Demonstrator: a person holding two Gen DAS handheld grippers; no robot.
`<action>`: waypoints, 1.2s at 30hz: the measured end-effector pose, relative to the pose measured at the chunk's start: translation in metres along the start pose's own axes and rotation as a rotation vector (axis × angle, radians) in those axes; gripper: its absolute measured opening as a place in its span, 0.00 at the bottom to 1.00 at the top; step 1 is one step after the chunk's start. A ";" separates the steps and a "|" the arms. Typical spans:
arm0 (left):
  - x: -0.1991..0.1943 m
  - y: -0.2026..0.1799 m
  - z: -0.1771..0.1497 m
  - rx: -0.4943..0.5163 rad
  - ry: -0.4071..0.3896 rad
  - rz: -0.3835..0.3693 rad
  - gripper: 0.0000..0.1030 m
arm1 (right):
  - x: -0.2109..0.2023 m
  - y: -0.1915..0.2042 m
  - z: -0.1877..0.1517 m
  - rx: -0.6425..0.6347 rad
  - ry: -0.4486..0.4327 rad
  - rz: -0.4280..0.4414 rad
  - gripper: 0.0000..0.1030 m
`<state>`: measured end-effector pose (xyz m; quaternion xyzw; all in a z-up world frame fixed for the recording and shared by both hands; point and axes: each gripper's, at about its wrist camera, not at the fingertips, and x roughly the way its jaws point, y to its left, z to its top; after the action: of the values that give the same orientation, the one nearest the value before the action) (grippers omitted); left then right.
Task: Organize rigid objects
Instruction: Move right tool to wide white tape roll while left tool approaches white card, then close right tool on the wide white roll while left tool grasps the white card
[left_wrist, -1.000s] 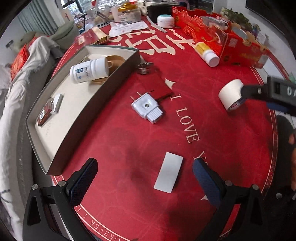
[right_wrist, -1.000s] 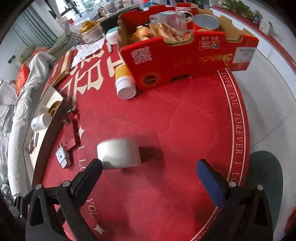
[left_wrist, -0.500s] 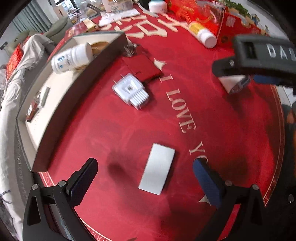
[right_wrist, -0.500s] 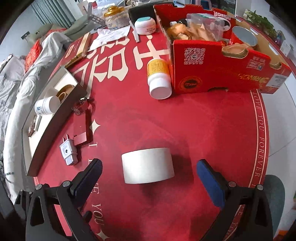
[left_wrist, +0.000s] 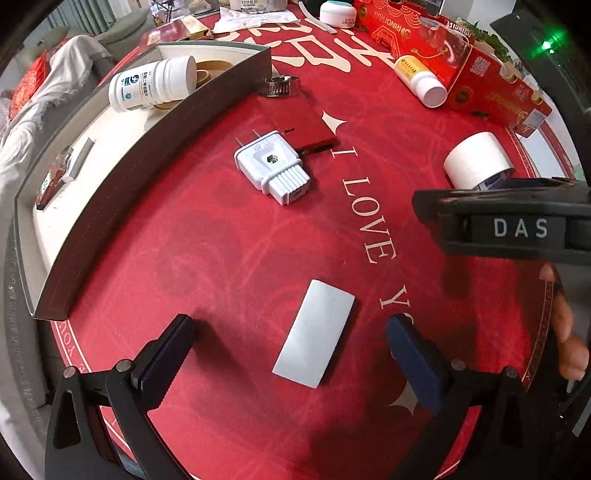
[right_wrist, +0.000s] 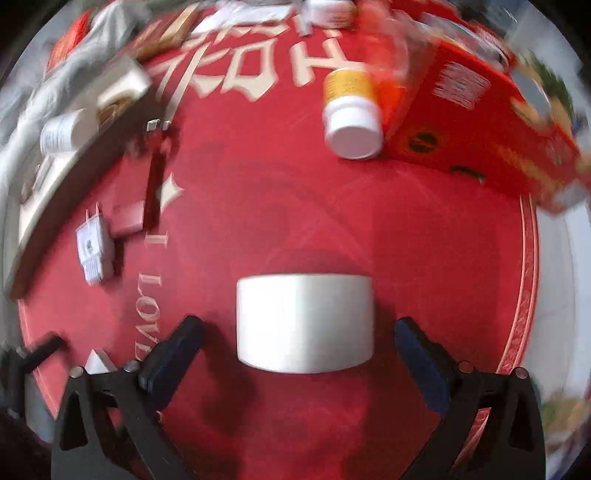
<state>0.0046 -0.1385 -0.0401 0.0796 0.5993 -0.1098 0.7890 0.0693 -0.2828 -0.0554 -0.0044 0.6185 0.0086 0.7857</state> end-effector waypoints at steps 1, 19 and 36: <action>-0.001 0.000 0.000 -0.002 -0.003 0.001 1.00 | 0.001 0.000 -0.001 0.000 -0.002 0.000 1.00; -0.007 -0.005 -0.013 -0.022 -0.001 0.017 1.00 | 0.008 0.002 -0.022 -0.004 -0.073 -0.002 1.00; -0.030 -0.023 -0.016 0.079 -0.021 -0.031 0.24 | -0.023 -0.011 -0.012 0.010 -0.036 0.057 0.52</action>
<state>-0.0243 -0.1541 -0.0151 0.1003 0.5872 -0.1464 0.7898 0.0522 -0.2946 -0.0355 0.0174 0.6041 0.0281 0.7962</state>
